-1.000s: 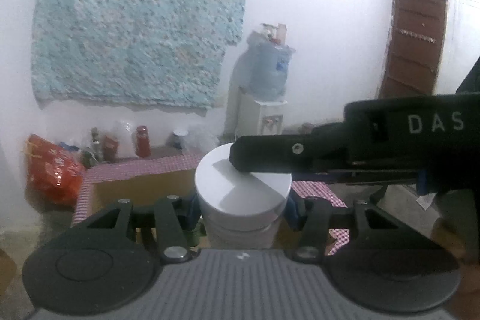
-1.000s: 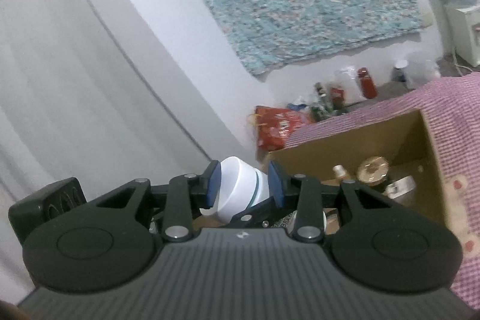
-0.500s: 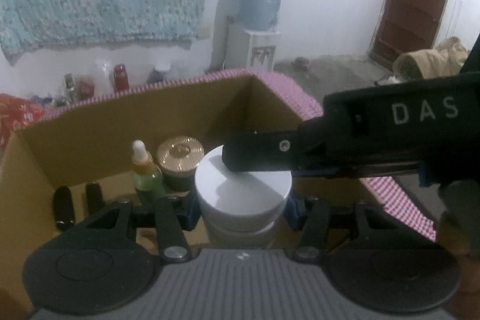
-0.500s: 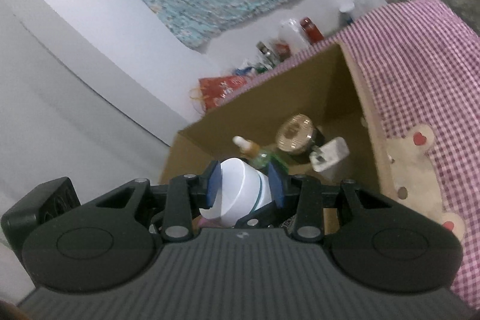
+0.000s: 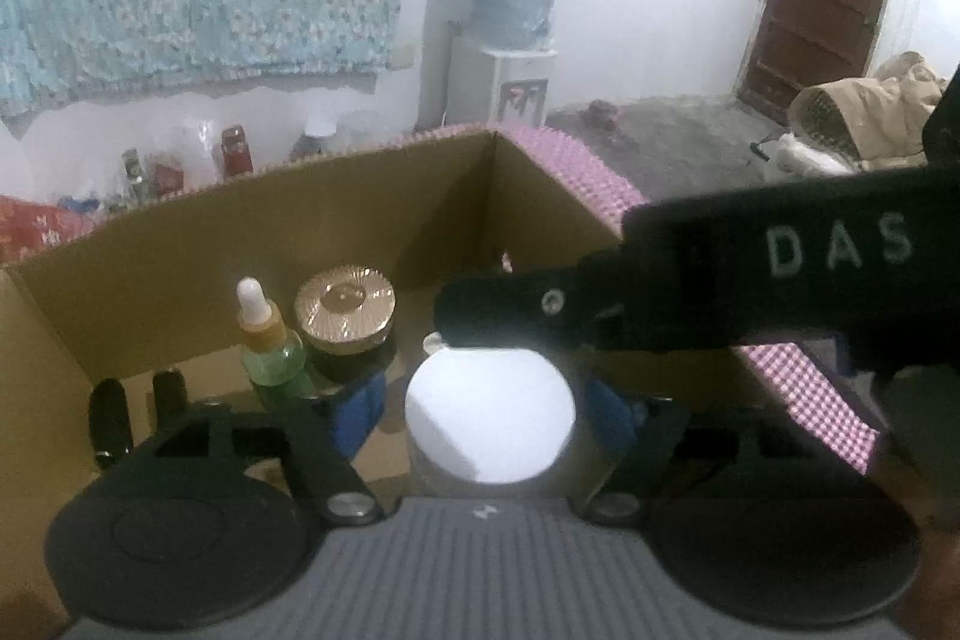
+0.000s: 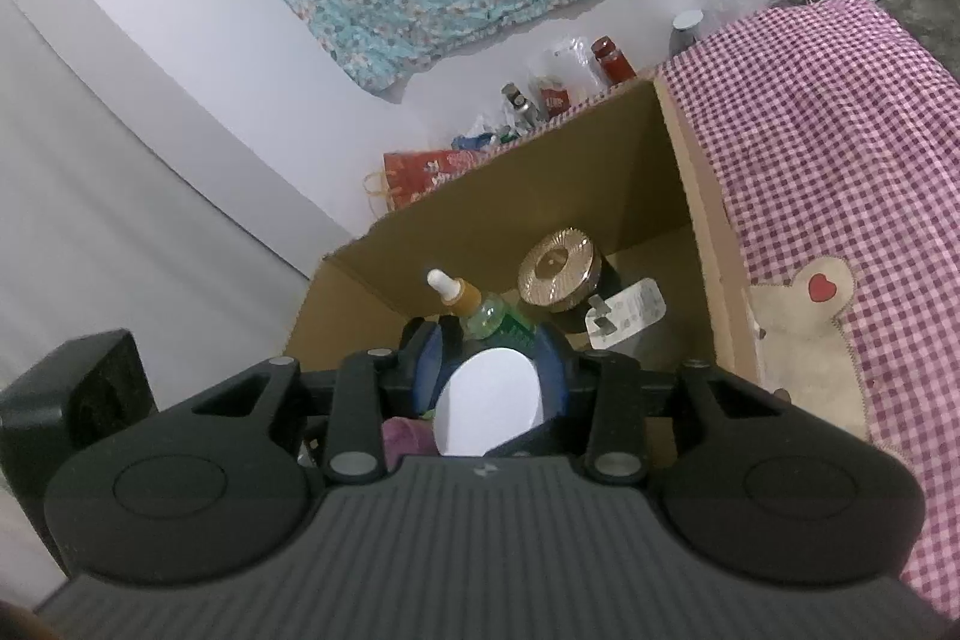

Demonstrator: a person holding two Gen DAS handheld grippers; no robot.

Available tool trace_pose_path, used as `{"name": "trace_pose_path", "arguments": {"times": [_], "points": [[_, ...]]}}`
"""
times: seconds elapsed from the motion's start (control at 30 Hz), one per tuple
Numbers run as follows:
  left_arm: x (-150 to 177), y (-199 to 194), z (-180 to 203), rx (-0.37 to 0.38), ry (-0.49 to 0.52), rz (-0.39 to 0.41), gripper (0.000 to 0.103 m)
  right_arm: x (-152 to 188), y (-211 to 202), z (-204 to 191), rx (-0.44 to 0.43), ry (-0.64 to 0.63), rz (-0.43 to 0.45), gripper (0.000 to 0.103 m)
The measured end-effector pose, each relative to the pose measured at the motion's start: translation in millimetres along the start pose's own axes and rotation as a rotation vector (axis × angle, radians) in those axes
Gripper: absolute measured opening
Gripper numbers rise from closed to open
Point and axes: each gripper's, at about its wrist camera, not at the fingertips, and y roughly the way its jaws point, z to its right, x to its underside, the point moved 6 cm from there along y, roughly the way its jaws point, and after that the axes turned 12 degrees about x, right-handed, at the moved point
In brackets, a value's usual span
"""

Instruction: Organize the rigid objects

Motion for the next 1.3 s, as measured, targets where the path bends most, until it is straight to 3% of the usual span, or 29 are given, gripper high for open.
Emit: {"name": "trace_pose_path", "arguments": {"times": [0.27,0.37,0.47,0.67,0.77,0.93,1.03,1.2,1.3], "points": [[-7.6,-62.8,32.0,-0.038,0.053,0.158,0.102,-7.2,-63.6,-2.4,-0.039,0.029,0.155,0.048],[-6.9,-96.8,43.3,-0.123,0.030,0.232,0.103,-4.5,-95.3,-6.5,-0.038,0.017,0.234,0.062],[-4.8,-118.8,49.7,-0.248,0.011,0.247,0.103,2.0,-125.0,-10.1,-0.005,-0.007,0.314,0.080],[-1.3,-147.4,56.7,-0.412,-0.014,0.247,0.103,19.8,-172.8,-17.1,0.083,-0.065,0.437,0.102],[1.9,-153.1,55.3,-0.447,-0.045,0.236,0.103,28.9,-189.7,-21.2,0.121,-0.094,0.466,0.102],[13.9,-152.0,51.3,-0.362,-0.094,0.178,0.103,45.5,-204.1,-22.3,0.206,-0.126,0.472,0.102],[27.9,-152.5,41.1,-0.339,-0.173,0.171,0.103,55.7,-202.0,-19.6,0.287,-0.157,0.454,0.102],[50.1,-151.3,17.6,-0.330,-0.282,0.133,0.103,73.8,-174.3,-20.7,0.421,-0.230,0.385,0.102],[57.4,-149.1,10.7,-0.370,-0.287,0.118,0.103,79.9,-148.5,-28.3,0.443,-0.273,0.321,0.102]]}}
